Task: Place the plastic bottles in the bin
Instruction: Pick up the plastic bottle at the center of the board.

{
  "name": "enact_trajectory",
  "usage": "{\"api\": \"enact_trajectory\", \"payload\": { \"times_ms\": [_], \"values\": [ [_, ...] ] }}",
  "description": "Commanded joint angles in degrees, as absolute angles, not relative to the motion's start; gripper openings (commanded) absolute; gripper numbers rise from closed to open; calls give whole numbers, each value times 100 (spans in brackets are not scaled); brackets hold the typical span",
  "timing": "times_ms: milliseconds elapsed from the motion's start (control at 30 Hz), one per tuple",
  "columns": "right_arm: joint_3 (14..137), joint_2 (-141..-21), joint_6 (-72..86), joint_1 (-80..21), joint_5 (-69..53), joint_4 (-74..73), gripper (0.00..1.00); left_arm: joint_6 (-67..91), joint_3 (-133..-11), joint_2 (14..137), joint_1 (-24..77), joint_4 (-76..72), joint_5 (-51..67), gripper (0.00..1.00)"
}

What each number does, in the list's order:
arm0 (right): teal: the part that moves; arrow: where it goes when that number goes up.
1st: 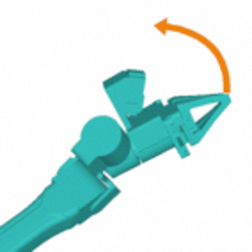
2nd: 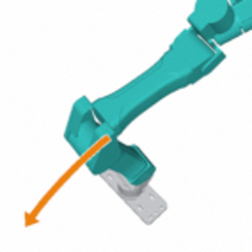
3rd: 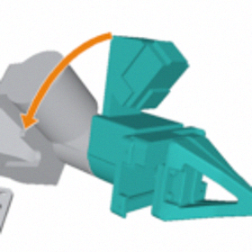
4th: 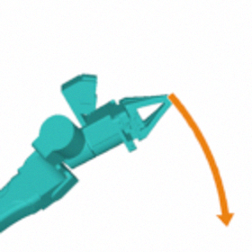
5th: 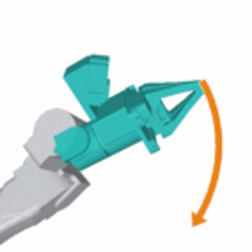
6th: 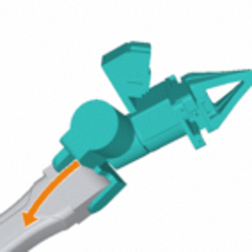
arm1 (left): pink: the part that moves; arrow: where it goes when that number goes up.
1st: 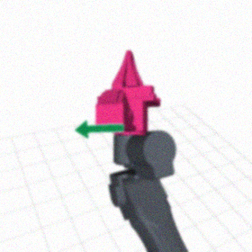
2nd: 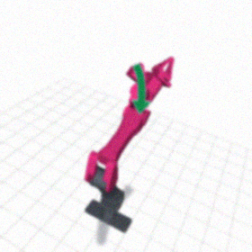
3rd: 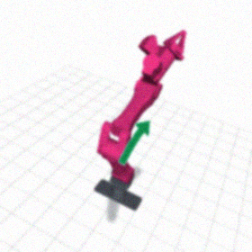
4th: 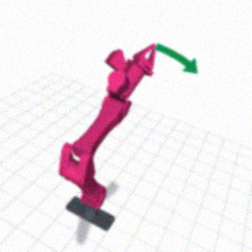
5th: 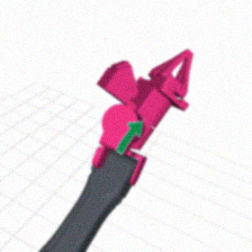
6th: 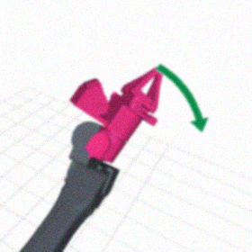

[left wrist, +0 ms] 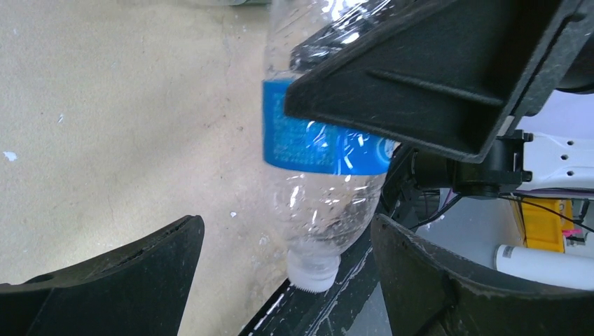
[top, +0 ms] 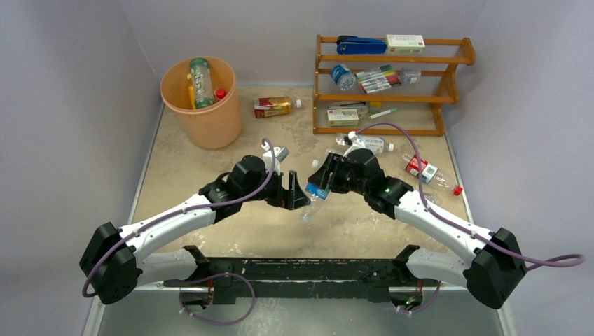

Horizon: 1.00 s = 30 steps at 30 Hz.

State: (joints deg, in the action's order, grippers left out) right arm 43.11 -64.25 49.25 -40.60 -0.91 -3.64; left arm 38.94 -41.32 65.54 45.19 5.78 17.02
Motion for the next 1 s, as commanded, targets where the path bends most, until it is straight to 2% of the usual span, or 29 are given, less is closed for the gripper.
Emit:
{"api": "enact_trajectory", "payload": {
  "times_ms": [0, 700, 767, 967],
  "values": [
    [4641, -6523, 4826, -4172, -358, -62, 44, 3888, -4122, 6339, 4649, 66, 1544, 89],
    [5278, -7172, 5112, -4551, -622, 188, 45, 3868, -4210, 6563, 4913, -166, 936, 86],
    [5346, -7208, 5115, -4567, -613, 170, 45, 3859, -4210, 6559, 4913, -141, 855, 82],
    [5361, -7211, 5147, -4579, -561, 143, 47, 3850, -4248, 6655, 4913, -114, 776, 56]
  ]
}}
